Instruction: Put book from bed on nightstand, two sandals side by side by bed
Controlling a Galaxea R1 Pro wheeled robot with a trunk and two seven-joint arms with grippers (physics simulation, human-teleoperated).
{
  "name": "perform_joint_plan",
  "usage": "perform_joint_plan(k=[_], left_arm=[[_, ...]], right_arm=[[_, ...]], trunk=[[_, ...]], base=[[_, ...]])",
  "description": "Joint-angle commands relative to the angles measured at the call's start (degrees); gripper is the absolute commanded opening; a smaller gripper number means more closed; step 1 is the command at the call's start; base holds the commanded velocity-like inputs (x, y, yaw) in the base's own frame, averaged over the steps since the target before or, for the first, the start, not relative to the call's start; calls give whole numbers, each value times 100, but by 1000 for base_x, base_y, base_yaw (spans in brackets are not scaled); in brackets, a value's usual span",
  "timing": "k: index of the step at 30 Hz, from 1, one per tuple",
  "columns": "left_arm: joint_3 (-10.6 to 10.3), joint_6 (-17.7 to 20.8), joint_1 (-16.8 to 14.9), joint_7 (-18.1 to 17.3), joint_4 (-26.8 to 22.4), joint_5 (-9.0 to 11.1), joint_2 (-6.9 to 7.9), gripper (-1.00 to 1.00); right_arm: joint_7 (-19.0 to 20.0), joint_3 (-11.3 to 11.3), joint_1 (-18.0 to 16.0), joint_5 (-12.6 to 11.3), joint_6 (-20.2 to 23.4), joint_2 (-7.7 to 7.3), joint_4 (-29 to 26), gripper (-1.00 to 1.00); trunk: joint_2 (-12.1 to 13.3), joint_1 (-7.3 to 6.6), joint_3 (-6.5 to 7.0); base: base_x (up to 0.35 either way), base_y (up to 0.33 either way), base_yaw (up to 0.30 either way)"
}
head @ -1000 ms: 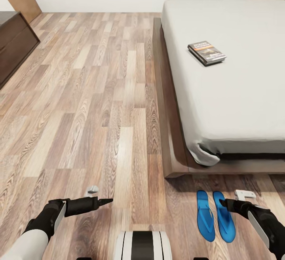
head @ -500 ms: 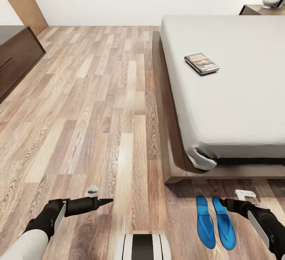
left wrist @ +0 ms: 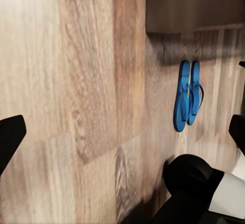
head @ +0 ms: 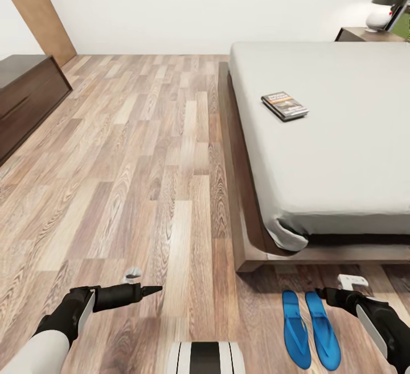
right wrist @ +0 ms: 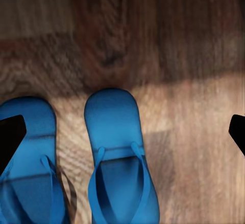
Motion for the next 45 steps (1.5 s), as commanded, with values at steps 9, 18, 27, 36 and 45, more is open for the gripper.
perform_joint_plan(k=[9, 18, 27, 36, 45], left_arm=[[50, -725, 33, 1569, 577, -75, 1, 100], [42, -2535, 35, 4155, 2316, -77, 11, 100], [29, -3067, 42, 4545, 2784, -83, 6, 100], [24, -3355, 44, 4576, 2959, -81, 10, 100], [24, -3396, 44, 4581, 2982, -77, 8, 100]], right_arm=[[10, -21, 3, -45, -628, 7, 2140, 100], [9, -22, 3, -48, -1748, 16, 3039, 100], [-5, -22, 3, -51, -1805, 12, 3291, 100], [-28, -22, 3, -54, -1846, 13, 3594, 100], [-32, -22, 3, -61, -1933, 10, 3635, 100]], trunk=[[11, -24, 196], [23, -47, 396], [35, -70, 595], [47, -94, 794], [59, -117, 994]], base=[[0, 0, 0], [0, 0, 0], [0, 0, 0], [0, 0, 0], [0, 0, 0]])
